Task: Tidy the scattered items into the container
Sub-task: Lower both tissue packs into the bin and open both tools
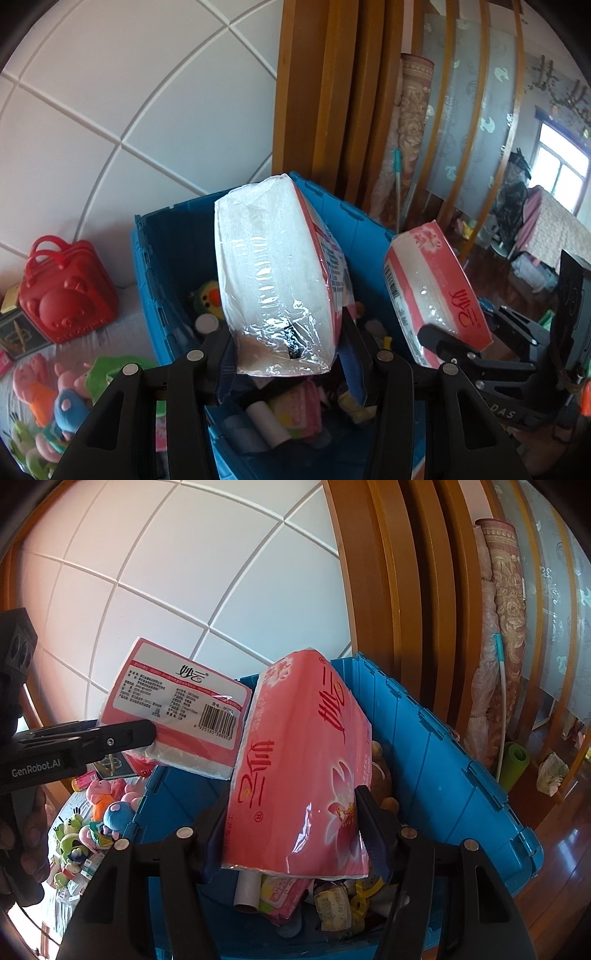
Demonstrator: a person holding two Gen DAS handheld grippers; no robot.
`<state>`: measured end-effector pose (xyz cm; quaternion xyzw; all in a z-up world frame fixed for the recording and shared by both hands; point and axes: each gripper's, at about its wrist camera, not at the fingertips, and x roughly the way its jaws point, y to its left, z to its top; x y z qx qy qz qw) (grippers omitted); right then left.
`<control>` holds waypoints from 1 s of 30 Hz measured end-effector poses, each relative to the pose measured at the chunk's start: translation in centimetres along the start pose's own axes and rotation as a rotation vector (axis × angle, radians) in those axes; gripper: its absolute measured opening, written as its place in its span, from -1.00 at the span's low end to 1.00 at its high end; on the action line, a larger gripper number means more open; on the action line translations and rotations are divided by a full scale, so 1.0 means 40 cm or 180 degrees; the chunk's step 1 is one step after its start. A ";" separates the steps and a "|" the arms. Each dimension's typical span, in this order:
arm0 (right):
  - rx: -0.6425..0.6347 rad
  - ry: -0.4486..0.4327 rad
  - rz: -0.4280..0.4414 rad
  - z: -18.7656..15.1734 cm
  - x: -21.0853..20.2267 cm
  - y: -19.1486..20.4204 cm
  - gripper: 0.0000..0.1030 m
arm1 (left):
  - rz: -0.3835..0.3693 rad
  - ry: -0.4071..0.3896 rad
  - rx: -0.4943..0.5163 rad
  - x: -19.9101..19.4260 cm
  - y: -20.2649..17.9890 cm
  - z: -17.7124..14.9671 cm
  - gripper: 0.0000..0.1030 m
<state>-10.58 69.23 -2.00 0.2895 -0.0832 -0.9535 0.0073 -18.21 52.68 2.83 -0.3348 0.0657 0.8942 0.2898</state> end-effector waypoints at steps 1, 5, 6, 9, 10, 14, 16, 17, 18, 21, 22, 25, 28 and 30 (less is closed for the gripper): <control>0.0015 0.0002 -0.0004 0.001 0.001 -0.001 0.18 | -0.0002 0.0001 0.0001 0.003 -0.002 0.002 -0.09; 0.0036 -0.0005 -0.0015 0.007 0.003 -0.005 0.18 | -0.0013 -0.0003 -0.0006 0.012 -0.001 0.010 -0.09; 0.0031 -0.0005 -0.0017 0.009 0.004 -0.005 0.18 | -0.0013 -0.0002 -0.0006 0.013 -0.001 0.012 -0.09; 0.0019 0.0000 -0.0016 0.014 0.009 -0.003 0.18 | -0.0025 -0.0009 -0.0005 0.015 -0.001 0.018 -0.09; 0.0015 0.0001 -0.0015 0.015 0.010 -0.003 0.18 | -0.0030 -0.0010 0.0000 0.016 -0.001 0.020 -0.09; 0.0000 -0.0003 -0.0004 0.017 0.007 -0.006 0.20 | -0.0028 -0.0012 -0.0001 0.019 0.002 0.029 -0.07; -0.0026 -0.0044 -0.0045 0.020 0.004 -0.006 0.32 | 0.0070 -0.0064 -0.0044 0.017 0.008 0.032 0.13; -0.0062 -0.0067 -0.0098 0.021 0.004 -0.004 0.58 | 0.0105 -0.0117 -0.0097 0.012 0.013 0.034 0.79; -0.0095 -0.0097 -0.0167 0.024 0.002 -0.002 0.76 | 0.0115 -0.0163 -0.0164 0.007 0.020 0.037 0.97; -0.0109 -0.0164 -0.0199 0.027 -0.006 0.000 1.00 | 0.0163 -0.0126 -0.0291 0.007 0.048 0.038 0.99; -0.0106 -0.0149 -0.0197 0.027 -0.003 0.001 1.00 | 0.0178 -0.0095 -0.0330 0.008 0.060 0.035 0.99; -0.0076 -0.0102 -0.0185 0.021 0.005 0.002 1.00 | 0.0207 -0.0040 -0.0435 0.006 0.092 0.018 0.99; -0.0078 -0.0080 -0.0171 0.017 0.007 0.012 1.00 | 0.0239 -0.0018 -0.0532 -0.008 0.120 -0.003 0.99; -0.0090 -0.0086 -0.0156 0.018 0.002 0.021 1.00 | 0.0246 -0.0015 -0.0592 -0.022 0.134 -0.018 0.99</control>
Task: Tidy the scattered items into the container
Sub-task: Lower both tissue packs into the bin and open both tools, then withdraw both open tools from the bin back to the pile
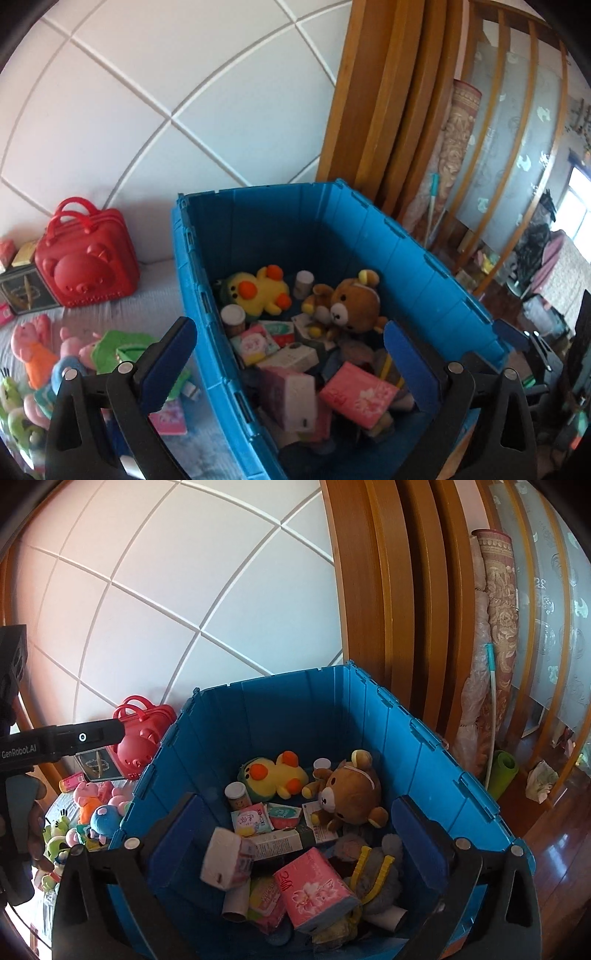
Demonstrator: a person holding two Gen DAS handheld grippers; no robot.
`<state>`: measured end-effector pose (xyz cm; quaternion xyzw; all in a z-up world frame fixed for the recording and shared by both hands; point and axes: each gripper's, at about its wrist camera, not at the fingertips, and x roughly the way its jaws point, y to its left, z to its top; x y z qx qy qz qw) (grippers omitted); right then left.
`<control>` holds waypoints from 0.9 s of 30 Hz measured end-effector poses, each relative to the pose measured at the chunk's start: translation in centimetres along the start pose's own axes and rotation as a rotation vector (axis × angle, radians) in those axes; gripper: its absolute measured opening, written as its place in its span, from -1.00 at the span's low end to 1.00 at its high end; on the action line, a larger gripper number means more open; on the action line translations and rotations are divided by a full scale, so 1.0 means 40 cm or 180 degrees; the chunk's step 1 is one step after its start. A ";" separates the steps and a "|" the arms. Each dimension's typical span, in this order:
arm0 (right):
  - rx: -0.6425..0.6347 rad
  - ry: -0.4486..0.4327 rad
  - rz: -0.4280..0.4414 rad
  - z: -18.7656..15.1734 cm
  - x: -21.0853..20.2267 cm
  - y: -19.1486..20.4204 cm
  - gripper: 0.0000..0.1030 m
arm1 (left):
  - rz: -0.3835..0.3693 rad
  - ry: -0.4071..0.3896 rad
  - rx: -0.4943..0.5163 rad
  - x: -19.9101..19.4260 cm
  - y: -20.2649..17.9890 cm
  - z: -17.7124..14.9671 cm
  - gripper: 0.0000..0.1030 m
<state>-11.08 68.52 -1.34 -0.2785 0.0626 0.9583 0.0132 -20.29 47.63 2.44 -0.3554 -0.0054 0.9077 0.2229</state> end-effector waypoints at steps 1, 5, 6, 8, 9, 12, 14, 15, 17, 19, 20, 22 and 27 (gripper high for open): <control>-0.0012 -0.0006 0.0010 0.001 -0.003 0.006 1.00 | -0.0004 0.0005 -0.0036 -0.007 0.009 -0.006 0.99; -0.0058 -0.0021 0.0059 0.003 -0.018 0.034 1.00 | 0.0039 -0.0008 -0.0098 -0.038 0.040 -0.032 0.99; -0.0072 -0.0025 0.0076 0.003 -0.022 0.042 1.00 | 0.0042 -0.0007 -0.0111 -0.045 0.047 -0.040 0.99; -0.0106 -0.0038 0.0113 0.002 -0.033 0.064 1.00 | 0.0068 -0.0010 -0.0125 -0.062 0.060 -0.059 0.99; -0.0122 -0.0048 0.0134 0.001 -0.039 0.076 1.00 | 0.0079 -0.0010 -0.0129 -0.071 0.067 -0.069 0.99; -0.0184 -0.0061 0.0198 -0.005 -0.054 0.114 1.00 | 0.0137 -0.0020 -0.0145 -0.101 0.090 -0.104 0.99; -0.0230 -0.0049 0.0243 -0.012 -0.059 0.142 1.00 | 0.0187 -0.0015 -0.0168 -0.119 0.111 -0.132 0.99; -0.0257 -0.0037 0.0270 -0.015 -0.059 0.158 1.00 | 0.0214 -0.0006 -0.0191 -0.127 0.126 -0.145 0.99; -0.0316 -0.0016 0.0328 -0.022 -0.056 0.193 1.00 | 0.0284 0.0004 -0.0247 -0.144 0.160 -0.172 0.99; -0.0374 0.0028 0.0390 -0.029 -0.048 0.229 1.00 | 0.0354 0.0025 -0.0324 -0.161 0.201 -0.200 0.99; -0.0412 0.0060 0.0424 -0.033 -0.042 0.251 1.00 | 0.0387 0.0040 -0.0368 -0.168 0.223 -0.214 0.99; -0.0501 0.0104 0.0480 -0.040 -0.034 0.297 1.00 | 0.0449 0.0074 -0.0453 -0.183 0.268 -0.240 0.99; -0.0698 0.0167 0.0639 -0.056 -0.022 0.418 1.00 | 0.0623 0.0149 -0.0662 -0.218 0.393 -0.316 0.99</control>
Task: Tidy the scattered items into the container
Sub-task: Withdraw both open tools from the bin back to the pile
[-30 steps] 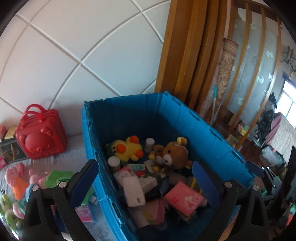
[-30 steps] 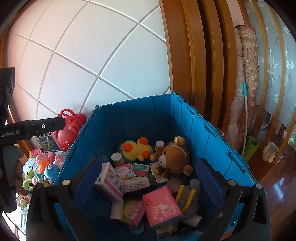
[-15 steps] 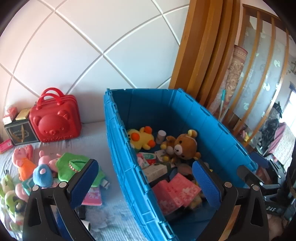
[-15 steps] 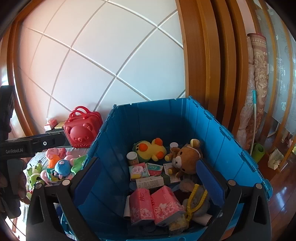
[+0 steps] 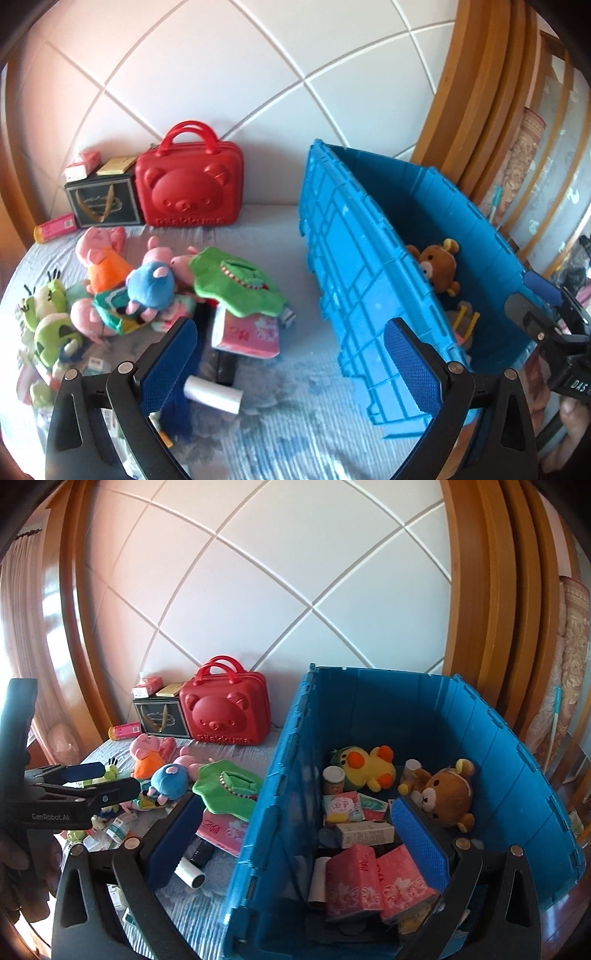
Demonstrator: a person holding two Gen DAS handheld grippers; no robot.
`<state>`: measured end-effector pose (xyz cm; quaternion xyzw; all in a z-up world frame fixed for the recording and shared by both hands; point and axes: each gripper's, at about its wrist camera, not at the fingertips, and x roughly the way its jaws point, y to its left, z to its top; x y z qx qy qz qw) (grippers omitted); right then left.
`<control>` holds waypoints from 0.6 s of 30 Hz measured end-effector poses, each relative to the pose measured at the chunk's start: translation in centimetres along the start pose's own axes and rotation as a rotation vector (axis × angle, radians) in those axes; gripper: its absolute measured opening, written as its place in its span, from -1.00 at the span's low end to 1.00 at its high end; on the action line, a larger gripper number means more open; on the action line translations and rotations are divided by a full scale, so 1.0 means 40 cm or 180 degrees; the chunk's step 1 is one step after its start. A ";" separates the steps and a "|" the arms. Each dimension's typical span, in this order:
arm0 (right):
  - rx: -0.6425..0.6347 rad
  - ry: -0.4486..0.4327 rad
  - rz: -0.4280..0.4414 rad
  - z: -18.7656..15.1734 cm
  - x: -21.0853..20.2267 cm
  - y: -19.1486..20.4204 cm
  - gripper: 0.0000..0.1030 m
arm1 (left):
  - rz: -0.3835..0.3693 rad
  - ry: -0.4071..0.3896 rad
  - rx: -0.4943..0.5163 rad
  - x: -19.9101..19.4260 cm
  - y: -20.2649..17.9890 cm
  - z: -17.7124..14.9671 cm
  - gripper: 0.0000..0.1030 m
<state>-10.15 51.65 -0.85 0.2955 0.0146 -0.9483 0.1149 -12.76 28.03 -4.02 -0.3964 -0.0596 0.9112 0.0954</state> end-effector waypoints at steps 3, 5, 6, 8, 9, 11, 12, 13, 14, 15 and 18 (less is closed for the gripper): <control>-0.0080 0.0041 0.0086 0.005 0.022 0.068 1.00 | 0.0129 0.0049 -0.0095 -0.004 0.088 -0.031 0.99; -0.0127 0.0065 0.0134 0.006 0.035 0.115 1.00 | 0.0190 0.0079 -0.0147 -0.007 0.147 -0.055 0.99; -0.0142 0.0077 0.0157 0.005 0.043 0.139 1.00 | 0.0220 0.0102 -0.0167 -0.006 0.178 -0.067 0.99; -0.0149 0.0103 0.0219 0.003 0.061 0.186 1.00 | 0.0264 0.0145 -0.0202 -0.002 0.241 -0.093 0.99; -0.0158 0.0107 0.0245 0.000 0.068 0.210 1.00 | 0.0309 0.0177 -0.0216 0.000 0.273 -0.106 0.99; -0.0207 0.0121 0.0262 -0.008 0.083 0.261 1.00 | 0.0384 0.0255 -0.0246 0.006 0.334 -0.132 0.99; -0.0222 0.0138 0.0271 -0.013 0.092 0.286 1.00 | 0.0422 0.0292 -0.0256 0.009 0.363 -0.144 0.99; -0.0236 0.0156 0.0271 -0.018 0.102 0.308 1.00 | 0.0450 0.0326 -0.0263 0.012 0.391 -0.155 0.99; -0.0253 0.0183 0.0266 -0.025 0.111 0.329 1.00 | 0.0472 0.0360 -0.0265 0.016 0.418 -0.167 0.99; -0.0273 0.0219 0.0262 -0.032 0.120 0.351 1.00 | 0.0495 0.0393 -0.0261 0.022 0.443 -0.178 0.99; -0.0332 0.0325 0.0254 -0.057 0.150 0.407 1.00 | 0.0522 0.0498 -0.0256 0.044 0.514 -0.209 0.99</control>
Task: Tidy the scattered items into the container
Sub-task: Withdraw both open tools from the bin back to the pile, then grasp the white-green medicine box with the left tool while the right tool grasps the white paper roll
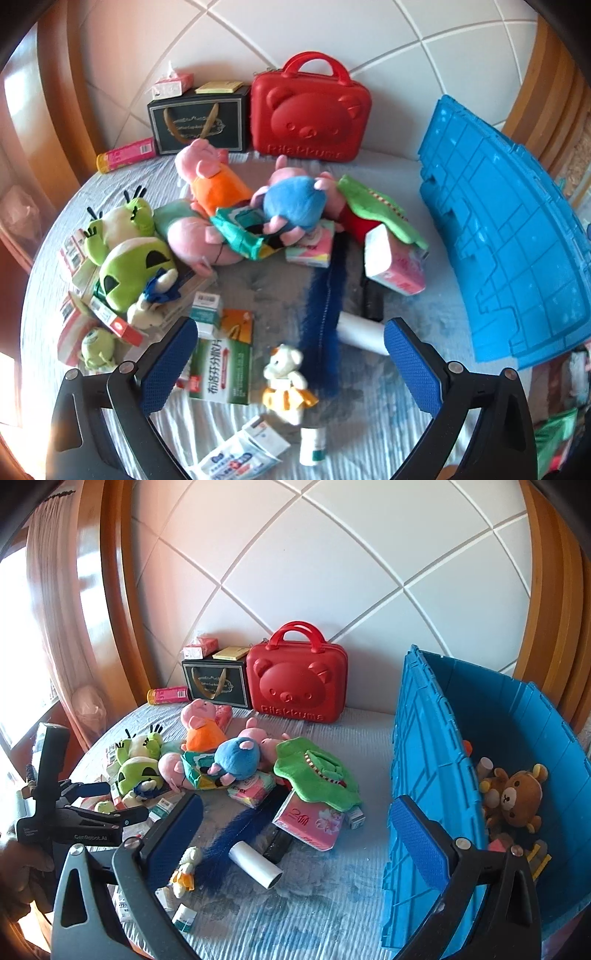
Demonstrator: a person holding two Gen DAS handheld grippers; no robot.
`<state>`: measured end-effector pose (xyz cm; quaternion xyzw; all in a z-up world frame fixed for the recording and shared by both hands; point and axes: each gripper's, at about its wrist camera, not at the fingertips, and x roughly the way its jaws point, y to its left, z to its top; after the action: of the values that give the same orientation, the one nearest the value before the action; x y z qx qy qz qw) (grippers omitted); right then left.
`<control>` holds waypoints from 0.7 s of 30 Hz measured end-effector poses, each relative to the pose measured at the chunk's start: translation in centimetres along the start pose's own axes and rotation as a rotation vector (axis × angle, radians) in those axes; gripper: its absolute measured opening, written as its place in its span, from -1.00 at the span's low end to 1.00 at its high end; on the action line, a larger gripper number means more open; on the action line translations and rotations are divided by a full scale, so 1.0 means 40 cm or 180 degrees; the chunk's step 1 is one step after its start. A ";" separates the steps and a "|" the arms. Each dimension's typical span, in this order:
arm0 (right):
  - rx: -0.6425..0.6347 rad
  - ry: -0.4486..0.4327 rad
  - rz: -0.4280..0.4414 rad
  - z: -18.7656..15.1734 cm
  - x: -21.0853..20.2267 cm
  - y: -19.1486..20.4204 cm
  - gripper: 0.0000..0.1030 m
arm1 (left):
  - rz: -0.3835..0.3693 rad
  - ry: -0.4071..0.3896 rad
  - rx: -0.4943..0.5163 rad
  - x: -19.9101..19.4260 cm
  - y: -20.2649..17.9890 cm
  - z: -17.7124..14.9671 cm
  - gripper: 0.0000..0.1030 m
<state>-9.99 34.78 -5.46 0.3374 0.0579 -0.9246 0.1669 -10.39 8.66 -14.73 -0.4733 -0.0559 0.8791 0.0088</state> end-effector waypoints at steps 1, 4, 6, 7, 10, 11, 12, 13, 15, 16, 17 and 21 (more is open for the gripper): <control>-0.0007 0.0046 0.0001 -0.006 0.015 0.014 1.00 | 0.0007 0.0035 0.0015 0.014 0.020 -0.007 0.99; -0.0041 0.0185 -0.0020 -0.034 0.063 0.054 1.00 | 0.0022 0.0152 0.0052 0.064 0.079 -0.029 0.97; -0.0030 0.0307 -0.0017 -0.056 0.103 0.075 1.00 | 0.0001 0.0216 0.0030 0.096 0.118 -0.043 0.97; -0.0033 0.0372 -0.0023 -0.067 0.122 0.087 1.00 | 0.0009 0.0239 0.0025 0.113 0.137 -0.049 0.97; -0.0022 0.0509 -0.0026 -0.093 0.162 0.116 1.00 | 0.0029 0.0369 0.0005 0.176 0.188 -0.062 0.94; -0.0020 0.0536 -0.0031 -0.099 0.171 0.124 1.00 | 0.0022 0.0414 -0.0005 0.199 0.203 -0.064 0.92; -0.0020 0.0570 -0.0033 -0.106 0.181 0.132 1.00 | 0.0012 0.0458 -0.0009 0.222 0.216 -0.066 0.90; -0.0018 0.0609 -0.0029 -0.114 0.192 0.140 1.00 | 0.0005 0.0499 -0.0005 0.245 0.227 -0.069 0.87; -0.0013 0.0688 -0.0016 -0.131 0.216 0.151 1.00 | 0.0003 0.0573 0.0022 0.295 0.243 -0.073 0.75; -0.0010 0.0730 0.0006 -0.140 0.230 0.155 1.00 | 0.0002 0.0616 0.0042 0.320 0.250 -0.075 0.65; -0.0013 0.0764 0.0030 -0.150 0.245 0.159 1.00 | -0.0002 0.0653 0.0061 0.345 0.255 -0.077 0.62; -0.0075 0.0922 0.0040 -0.201 0.315 0.166 1.00 | 0.0016 0.0777 0.0162 0.427 0.260 -0.083 0.34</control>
<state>-11.86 26.93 -19.69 0.4657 0.0902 -0.8645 0.1665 -16.66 -0.21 -31.83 -0.5765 -0.0310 0.8161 0.0254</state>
